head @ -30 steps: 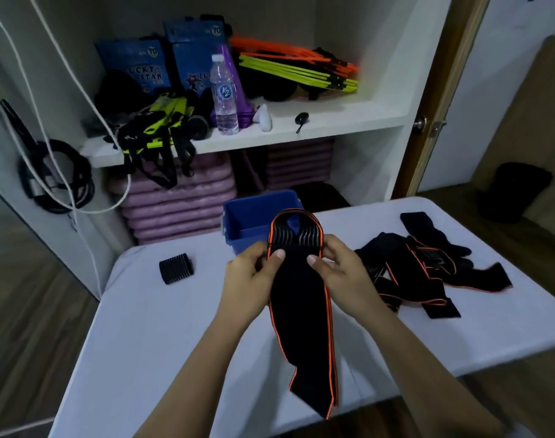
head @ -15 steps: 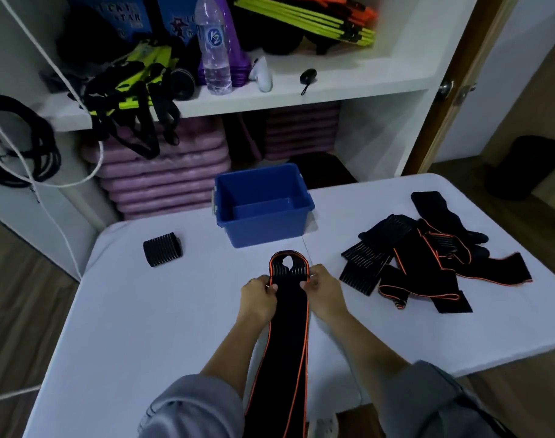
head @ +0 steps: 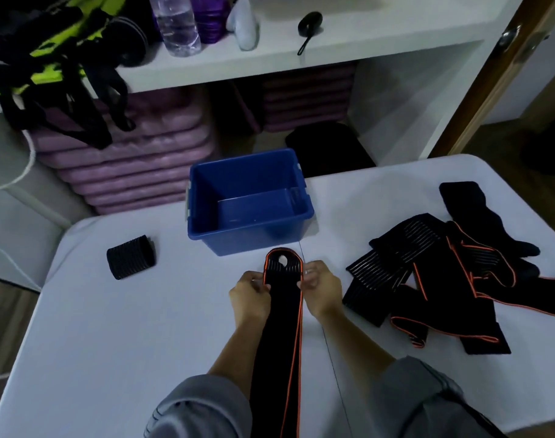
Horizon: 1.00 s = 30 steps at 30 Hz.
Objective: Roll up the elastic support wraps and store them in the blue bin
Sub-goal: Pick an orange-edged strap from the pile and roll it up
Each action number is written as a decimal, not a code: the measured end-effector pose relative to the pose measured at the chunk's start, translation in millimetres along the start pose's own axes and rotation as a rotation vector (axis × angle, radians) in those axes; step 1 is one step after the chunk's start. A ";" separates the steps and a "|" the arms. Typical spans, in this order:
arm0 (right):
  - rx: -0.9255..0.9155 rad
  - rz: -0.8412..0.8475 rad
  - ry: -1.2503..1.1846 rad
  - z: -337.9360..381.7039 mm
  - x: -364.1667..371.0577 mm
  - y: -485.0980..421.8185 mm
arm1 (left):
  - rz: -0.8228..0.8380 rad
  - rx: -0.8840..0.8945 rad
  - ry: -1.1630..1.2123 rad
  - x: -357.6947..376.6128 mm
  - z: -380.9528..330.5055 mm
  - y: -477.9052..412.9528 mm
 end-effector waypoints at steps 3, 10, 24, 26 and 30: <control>-0.039 -0.063 -0.034 3.1 -5.0 -6.8 | 0.038 0.036 -0.015 7.6 -7.7 -8.4; -0.064 -0.066 0.021 -3.0 2.8 -16.4 | 0.175 0.058 -0.174 22.3 3.1 -25.9; 0.176 -0.046 0.092 -12.9 11.1 54.8 | 0.247 -0.008 -0.181 -3.2 26.9 3.0; 0.171 -0.037 0.060 -12.0 10.8 59.4 | 0.271 0.017 -0.175 -4.5 24.4 7.0; 0.161 -0.014 0.002 -10.4 6.1 68.5 | 0.340 0.028 -0.151 -9.8 23.0 8.6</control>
Point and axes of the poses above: each hand's wrist, its own y-axis away from the middle knuckle, its own x-axis out of the palm, z = x × y, the point moved 5 cm from there along -y, towards the middle knuckle
